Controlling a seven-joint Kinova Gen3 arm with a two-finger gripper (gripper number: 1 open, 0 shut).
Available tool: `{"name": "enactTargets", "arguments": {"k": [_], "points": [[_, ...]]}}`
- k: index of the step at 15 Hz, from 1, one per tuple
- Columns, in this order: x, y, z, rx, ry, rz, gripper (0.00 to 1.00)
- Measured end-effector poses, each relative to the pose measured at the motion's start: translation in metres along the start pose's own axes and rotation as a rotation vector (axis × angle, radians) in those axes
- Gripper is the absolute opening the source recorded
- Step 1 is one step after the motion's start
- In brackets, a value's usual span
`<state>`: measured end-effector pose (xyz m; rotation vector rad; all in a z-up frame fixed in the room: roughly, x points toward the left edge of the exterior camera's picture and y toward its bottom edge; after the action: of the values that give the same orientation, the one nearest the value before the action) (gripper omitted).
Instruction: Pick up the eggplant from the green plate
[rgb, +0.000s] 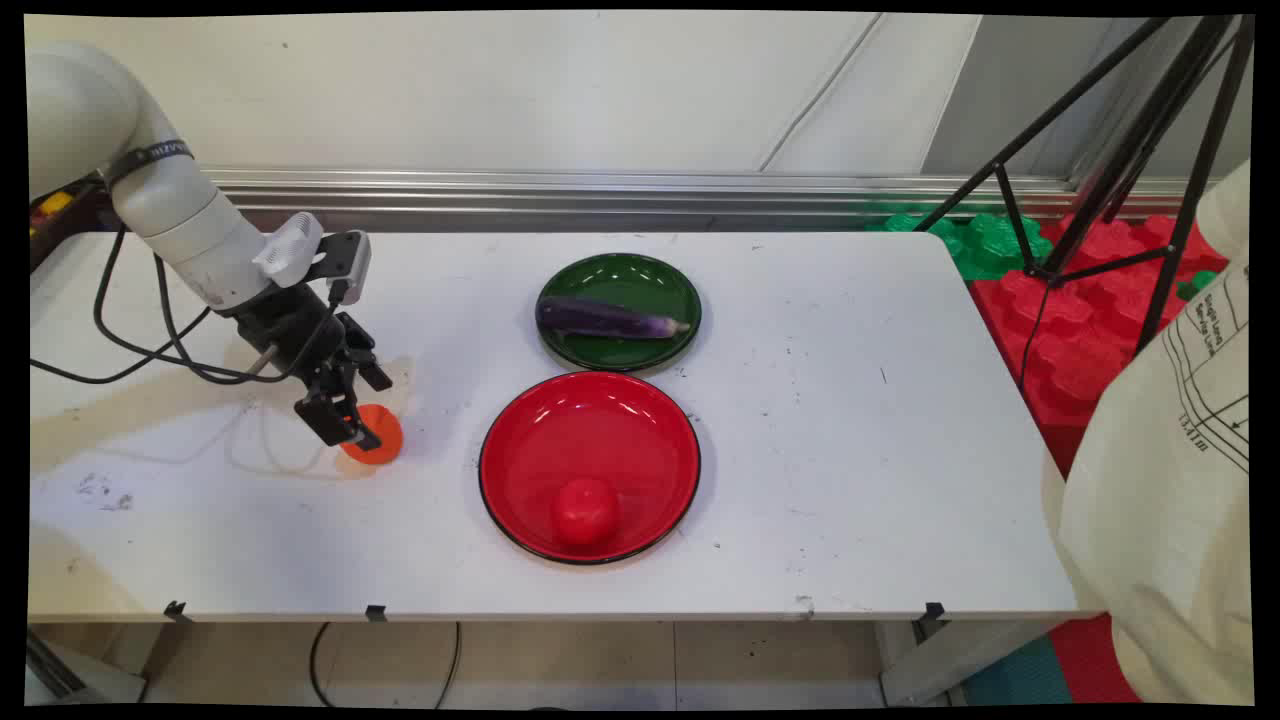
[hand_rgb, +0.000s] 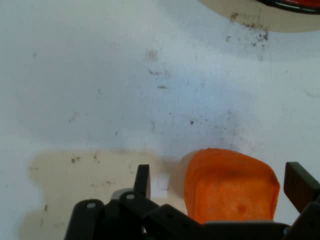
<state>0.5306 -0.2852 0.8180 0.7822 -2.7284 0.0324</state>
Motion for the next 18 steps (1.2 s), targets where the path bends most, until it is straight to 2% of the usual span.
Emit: {"name": "enactTargets", "arguments": {"k": [7, 15, 18], "points": [[0.001, 0.002, -0.022, 0.013, 0.041, -0.02, 1.0], [-0.002, 0.011, -0.075, 0.038, 0.112, -0.052, 1.0], [-0.001, 0.015, -0.098, 0.054, 0.156, -0.072, 1.0]]}}
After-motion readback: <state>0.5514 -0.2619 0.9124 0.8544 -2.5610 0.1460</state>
